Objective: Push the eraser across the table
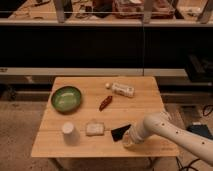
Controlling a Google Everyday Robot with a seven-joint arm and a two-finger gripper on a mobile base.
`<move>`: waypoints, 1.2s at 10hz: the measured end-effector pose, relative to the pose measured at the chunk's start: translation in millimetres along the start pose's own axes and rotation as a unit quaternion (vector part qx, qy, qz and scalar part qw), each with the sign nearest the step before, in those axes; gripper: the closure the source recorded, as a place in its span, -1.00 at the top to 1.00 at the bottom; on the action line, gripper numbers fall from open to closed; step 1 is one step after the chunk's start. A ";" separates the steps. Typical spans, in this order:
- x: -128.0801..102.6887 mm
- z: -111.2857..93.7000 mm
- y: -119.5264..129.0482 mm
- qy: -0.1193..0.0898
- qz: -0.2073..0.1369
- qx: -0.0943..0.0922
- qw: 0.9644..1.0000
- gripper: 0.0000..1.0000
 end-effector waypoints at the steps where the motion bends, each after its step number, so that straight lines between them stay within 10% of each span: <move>1: 1.3 0.1 -5.2 0.006 -0.001 0.002 1.000 -1.00; 12: 10.0 -0.6 -56.4 0.037 -0.002 0.027 0.999 -1.00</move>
